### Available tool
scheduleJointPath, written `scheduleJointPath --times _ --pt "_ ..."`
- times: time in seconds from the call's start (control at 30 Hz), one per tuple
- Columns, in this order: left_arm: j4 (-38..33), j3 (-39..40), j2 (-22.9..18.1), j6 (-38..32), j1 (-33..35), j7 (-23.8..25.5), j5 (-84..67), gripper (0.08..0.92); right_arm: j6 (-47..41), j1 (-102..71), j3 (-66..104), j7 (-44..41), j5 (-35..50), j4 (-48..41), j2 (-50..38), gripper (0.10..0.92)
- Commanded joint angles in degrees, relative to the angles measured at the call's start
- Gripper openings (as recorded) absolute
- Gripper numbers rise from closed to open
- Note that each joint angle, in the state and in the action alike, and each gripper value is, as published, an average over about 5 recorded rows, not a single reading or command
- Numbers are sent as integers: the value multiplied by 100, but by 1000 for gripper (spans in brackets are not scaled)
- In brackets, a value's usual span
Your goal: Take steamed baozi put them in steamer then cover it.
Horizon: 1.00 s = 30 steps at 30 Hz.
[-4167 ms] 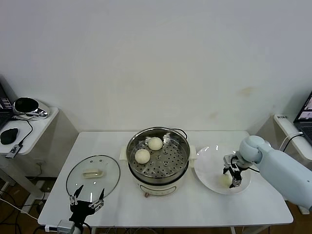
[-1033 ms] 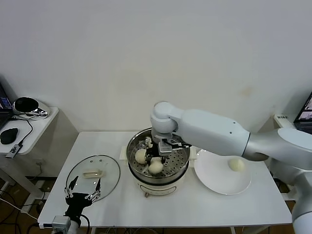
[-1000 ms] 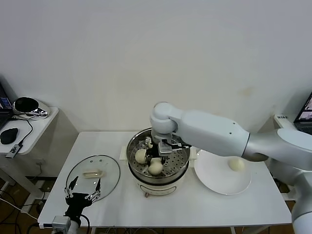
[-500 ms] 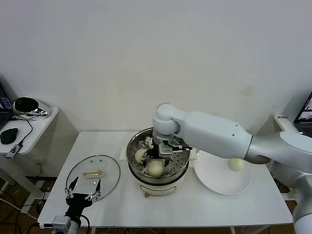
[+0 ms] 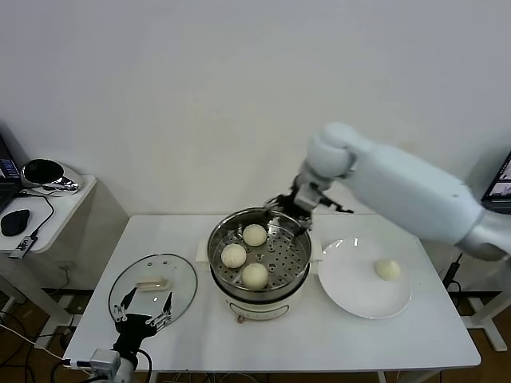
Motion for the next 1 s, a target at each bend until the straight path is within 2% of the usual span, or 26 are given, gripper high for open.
scheduleJointPath --times 0.03,0.13,0.3,0.6,0.83,1.0 --pt "19 93 146 90 2 74 -41 823 -2484 -499 789 112 420 -140 -1858 823" --pt "8 131 188 123 20 111 -52 823 -2895 -912 1146 95 310 -273 -2100 823" --pt "-31 135 175 160 59 131 -173 823 -3005 -1704 1670 100 -302 -554 -2195 823" --pt "-71 96 162 224 144 147 -202 823 -2528 -2779 2429 96 -1238 -1201 -1729 823" --pt "28 105 150 233 145 136 -153 823 -2183 -2905 2381 121 -1681 -1655 -1363 823" --pt "82 106 135 229 162 130 -130 823 -1883 -2911 2397 454 -1949 -2206 -960 823"
